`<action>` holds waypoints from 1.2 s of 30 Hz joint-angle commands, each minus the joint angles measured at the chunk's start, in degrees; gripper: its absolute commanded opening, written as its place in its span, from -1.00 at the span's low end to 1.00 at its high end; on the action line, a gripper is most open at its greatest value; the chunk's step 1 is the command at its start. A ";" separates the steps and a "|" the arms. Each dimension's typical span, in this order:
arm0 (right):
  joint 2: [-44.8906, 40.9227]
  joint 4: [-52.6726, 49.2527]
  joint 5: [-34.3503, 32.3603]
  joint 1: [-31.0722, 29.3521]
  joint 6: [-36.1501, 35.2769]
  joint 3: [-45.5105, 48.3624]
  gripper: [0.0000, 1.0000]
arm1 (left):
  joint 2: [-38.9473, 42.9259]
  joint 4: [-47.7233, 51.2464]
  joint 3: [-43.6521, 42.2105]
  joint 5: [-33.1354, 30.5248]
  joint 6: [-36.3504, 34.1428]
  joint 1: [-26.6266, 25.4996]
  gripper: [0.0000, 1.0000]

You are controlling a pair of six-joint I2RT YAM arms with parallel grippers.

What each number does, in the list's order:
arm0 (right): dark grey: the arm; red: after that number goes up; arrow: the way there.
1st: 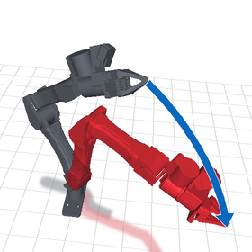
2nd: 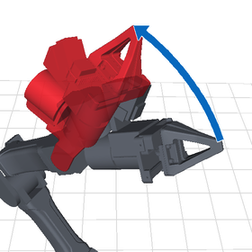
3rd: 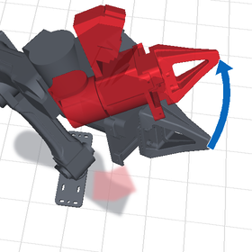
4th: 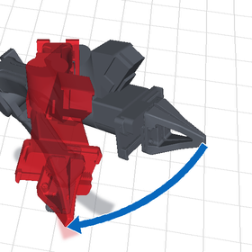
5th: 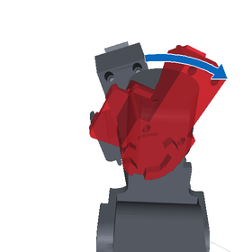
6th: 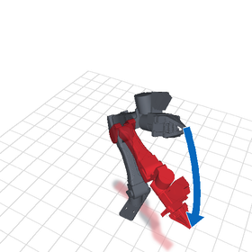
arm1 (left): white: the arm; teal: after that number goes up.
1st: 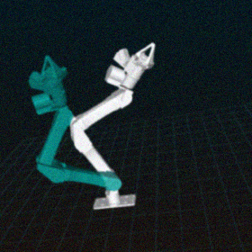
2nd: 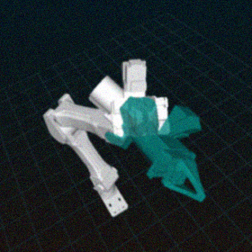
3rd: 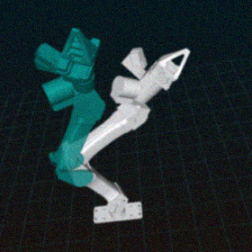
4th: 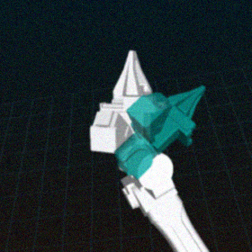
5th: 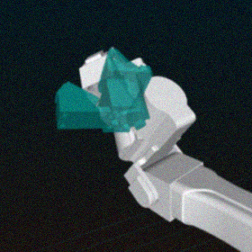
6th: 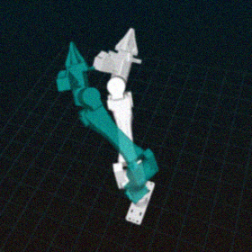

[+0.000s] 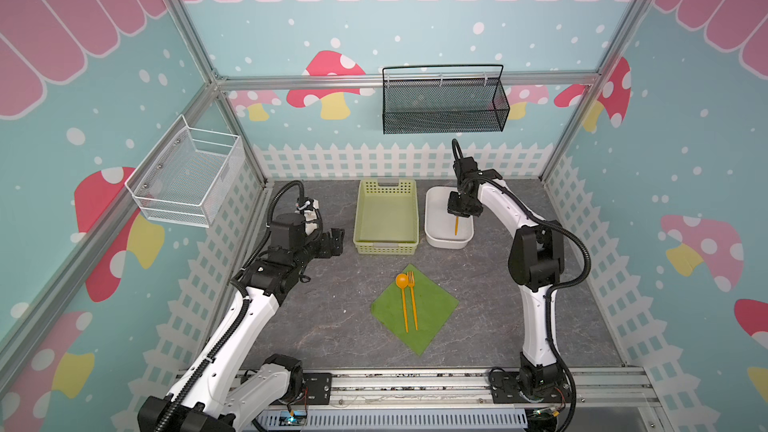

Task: Place the utensils on the paper napkin and roll it up
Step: 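Lift the orange knife out of the tub with the right gripper, then carry the knife over the napkin beside the fork with the right gripper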

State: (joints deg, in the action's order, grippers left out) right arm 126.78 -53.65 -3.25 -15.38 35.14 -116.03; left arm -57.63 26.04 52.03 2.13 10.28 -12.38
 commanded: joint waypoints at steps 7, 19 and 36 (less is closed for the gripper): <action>-5.16 -1.61 -0.20 -0.62 -1.06 1.43 -0.87 | 1.08 0.16 -0.64 -0.55 0.00 0.34 0.88; -15.18 4.13 5.35 -2.35 -2.77 15.60 -0.89 | 1.56 0.24 -0.65 -0.99 -0.26 0.34 0.88; -34.92 13.81 11.60 -7.83 -0.56 43.12 -0.89 | 1.14 0.41 -0.52 -1.08 -0.53 0.34 0.88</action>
State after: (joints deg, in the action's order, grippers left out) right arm 94.54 -42.22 6.96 -21.98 33.56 -75.16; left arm -56.77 26.06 52.01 1.48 10.26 -12.38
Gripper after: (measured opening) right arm 0.071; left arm 0.939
